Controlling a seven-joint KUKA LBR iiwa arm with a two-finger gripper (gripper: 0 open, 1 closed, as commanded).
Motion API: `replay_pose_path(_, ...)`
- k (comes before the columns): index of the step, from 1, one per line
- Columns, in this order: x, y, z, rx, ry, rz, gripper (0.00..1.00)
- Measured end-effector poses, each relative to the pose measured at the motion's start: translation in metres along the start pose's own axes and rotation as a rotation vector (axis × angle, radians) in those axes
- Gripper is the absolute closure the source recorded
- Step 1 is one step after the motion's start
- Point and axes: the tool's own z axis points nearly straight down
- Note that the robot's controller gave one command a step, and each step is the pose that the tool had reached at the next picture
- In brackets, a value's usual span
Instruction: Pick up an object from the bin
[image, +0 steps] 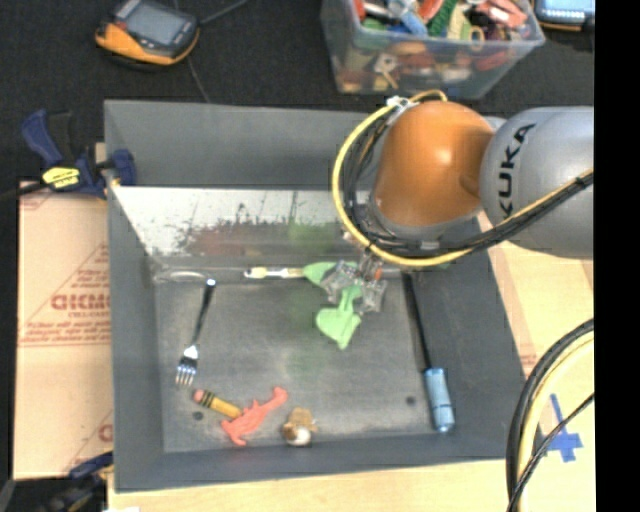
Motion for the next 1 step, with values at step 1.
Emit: replay_pose_path(1,-0.0003,-0.0008,-0.0070,0.002,-0.002,0.003,1.00)
